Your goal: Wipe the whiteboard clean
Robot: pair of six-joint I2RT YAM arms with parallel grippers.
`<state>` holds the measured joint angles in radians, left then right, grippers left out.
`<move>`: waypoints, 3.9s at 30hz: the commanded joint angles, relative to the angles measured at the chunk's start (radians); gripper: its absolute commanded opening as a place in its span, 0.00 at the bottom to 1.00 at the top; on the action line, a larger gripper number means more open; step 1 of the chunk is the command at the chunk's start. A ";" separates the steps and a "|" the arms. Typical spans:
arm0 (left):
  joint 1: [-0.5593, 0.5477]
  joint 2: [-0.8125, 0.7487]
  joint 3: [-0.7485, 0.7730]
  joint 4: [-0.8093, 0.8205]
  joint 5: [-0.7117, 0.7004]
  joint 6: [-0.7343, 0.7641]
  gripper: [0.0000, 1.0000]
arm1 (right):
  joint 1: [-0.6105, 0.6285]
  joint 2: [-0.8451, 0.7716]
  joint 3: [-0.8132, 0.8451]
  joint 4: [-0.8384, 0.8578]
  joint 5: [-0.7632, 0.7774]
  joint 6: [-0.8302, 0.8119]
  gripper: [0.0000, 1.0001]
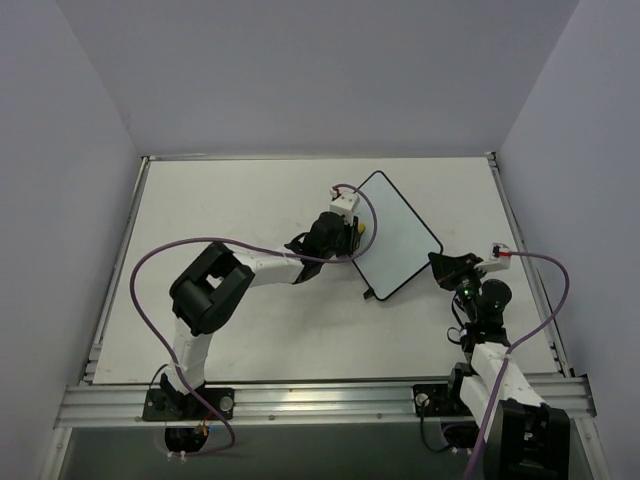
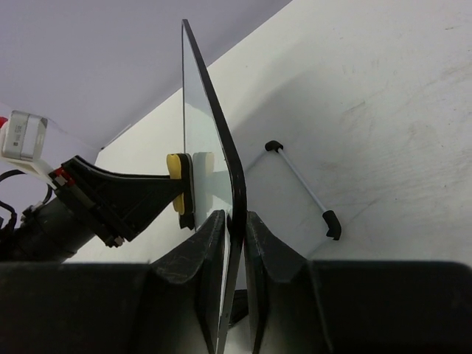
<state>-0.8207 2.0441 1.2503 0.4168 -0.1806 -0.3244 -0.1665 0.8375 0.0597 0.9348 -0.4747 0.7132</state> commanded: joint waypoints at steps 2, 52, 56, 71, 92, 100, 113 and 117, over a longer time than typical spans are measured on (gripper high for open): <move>-0.047 0.007 -0.043 0.004 0.004 0.030 0.02 | 0.010 -0.057 0.049 -0.054 0.002 -0.027 0.16; -0.037 -0.114 -0.009 -0.004 0.176 0.073 0.02 | 0.044 0.986 1.368 -0.912 -0.280 -0.477 0.57; -0.017 -0.114 0.003 -0.015 0.181 0.074 0.02 | 0.070 0.968 1.353 -0.880 -0.303 -0.466 0.57; 0.023 -0.085 0.046 -0.026 0.225 0.067 0.02 | 0.140 1.014 1.365 -0.919 -0.292 -0.552 0.53; 0.120 -0.050 0.113 -0.035 0.239 0.054 0.02 | 0.186 1.025 1.298 -0.900 -0.308 -0.586 0.21; 0.178 -0.029 0.147 -0.069 0.305 0.036 0.02 | 0.200 1.011 1.284 -0.895 -0.297 -0.601 0.10; 0.189 0.047 0.173 -0.049 0.356 0.005 0.02 | 0.225 1.003 1.264 -0.886 -0.271 -0.618 0.00; 0.189 0.079 0.182 -0.026 0.363 -0.011 0.02 | 0.228 0.993 1.247 -0.873 -0.265 -0.617 0.00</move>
<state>-0.6338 2.1048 1.3792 0.3477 0.1574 -0.3141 0.0296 1.8568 1.3453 0.0860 -0.7689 0.1364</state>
